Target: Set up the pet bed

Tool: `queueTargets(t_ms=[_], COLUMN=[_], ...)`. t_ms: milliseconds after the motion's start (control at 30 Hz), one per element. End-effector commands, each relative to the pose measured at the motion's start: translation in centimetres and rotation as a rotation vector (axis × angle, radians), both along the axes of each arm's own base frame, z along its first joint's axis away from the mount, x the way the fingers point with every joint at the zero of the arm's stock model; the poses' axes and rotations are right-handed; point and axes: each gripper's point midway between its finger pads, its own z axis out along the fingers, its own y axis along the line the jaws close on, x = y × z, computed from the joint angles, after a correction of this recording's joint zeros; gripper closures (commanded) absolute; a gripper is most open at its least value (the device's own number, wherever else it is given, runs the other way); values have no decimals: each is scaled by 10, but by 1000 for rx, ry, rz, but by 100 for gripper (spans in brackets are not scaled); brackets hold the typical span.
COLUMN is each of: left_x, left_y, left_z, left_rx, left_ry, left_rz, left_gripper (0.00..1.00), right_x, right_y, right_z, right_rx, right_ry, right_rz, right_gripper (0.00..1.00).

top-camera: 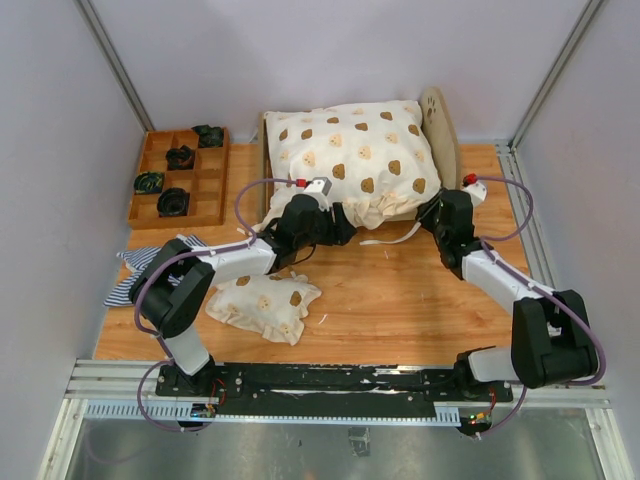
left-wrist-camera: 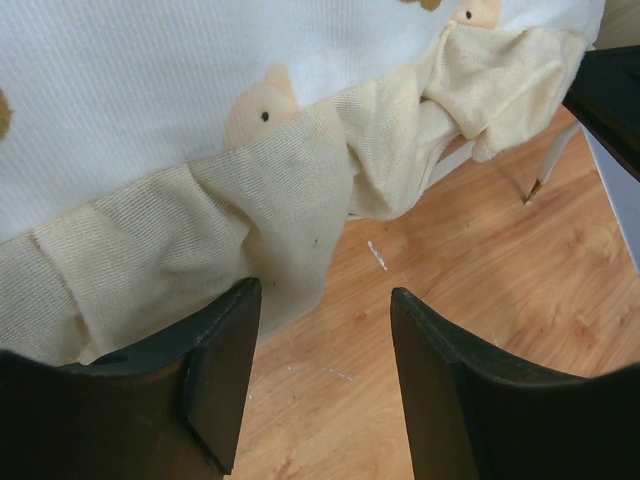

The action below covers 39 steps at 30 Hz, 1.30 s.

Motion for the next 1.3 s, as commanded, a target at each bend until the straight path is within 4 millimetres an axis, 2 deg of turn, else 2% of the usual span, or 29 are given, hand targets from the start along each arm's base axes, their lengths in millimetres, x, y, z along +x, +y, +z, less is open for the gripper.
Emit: queueTargets(t_ms=[0, 67, 167, 200, 333, 567, 1000, 1133, 1267], left_x=[8, 9, 10, 11, 17, 24, 31, 32, 32], left_y=[-1, -1, 2, 3, 16, 32, 42, 48, 52], left_z=[14, 13, 12, 11, -2, -18, -25, -23, -18], left_rx=[-40, -39, -33, -27, 28, 38, 87, 101, 112], left_ry=[-33, -33, -31, -30, -10, 33, 35, 29, 22], left_rz=[7, 7, 17, 25, 76, 128, 160, 178, 184], left_gripper=[42, 42, 42, 42, 43, 43, 44, 45, 47], right_x=[1, 1, -4, -6, -23, -35, -47, -49, -49], right_y=[-4, -5, -6, -8, -27, -39, -65, -79, -83], right_z=[-2, -1, 7, 12, 14, 11, 13, 20, 30], right_rx=[35, 37, 25, 1, -112, -182, -269, -327, -349], right_ry=[-30, -37, -66, -72, -24, 68, 179, 226, 222], right_rz=[-20, -25, -17, -11, -20, 116, 133, 93, 81], right_gripper=[68, 76, 98, 99, 100, 100, 100, 100, 100])
